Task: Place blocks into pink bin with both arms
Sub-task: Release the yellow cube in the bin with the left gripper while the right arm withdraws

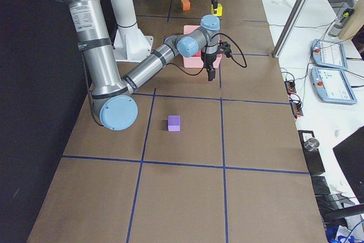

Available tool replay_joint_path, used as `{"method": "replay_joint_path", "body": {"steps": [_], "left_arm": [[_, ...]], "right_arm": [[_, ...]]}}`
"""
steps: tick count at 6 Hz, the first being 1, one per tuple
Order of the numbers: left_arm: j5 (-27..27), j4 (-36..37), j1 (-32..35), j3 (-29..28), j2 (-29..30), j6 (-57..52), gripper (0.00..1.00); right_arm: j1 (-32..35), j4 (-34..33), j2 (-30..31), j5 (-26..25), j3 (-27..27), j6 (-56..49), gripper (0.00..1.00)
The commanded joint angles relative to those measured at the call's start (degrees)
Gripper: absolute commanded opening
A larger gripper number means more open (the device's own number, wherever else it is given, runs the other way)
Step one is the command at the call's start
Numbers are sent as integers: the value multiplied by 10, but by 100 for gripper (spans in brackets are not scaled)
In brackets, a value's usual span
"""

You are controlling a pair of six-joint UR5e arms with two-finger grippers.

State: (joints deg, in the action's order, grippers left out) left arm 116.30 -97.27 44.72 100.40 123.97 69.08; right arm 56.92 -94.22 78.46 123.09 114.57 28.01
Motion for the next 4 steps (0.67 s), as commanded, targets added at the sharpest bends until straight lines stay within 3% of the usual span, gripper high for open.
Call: {"method": "replay_joint_path", "body": {"steps": [1, 2, 3, 4], "left_arm": [[-100, 38, -113, -12, 71, 72, 37], [-131, 38, -132, -14, 68, 73, 99], [-140, 38, -134, -13, 67, 71, 100], [-139, 38, -133, -10, 68, 70, 100]], "right_arm": [[42, 1, 94, 4, 32, -103, 100], [45, 15, 126, 5, 42, -107, 100], [44, 122, 190, 5, 24, -93, 100], [42, 240, 221, 4, -5, 0, 100]]}}
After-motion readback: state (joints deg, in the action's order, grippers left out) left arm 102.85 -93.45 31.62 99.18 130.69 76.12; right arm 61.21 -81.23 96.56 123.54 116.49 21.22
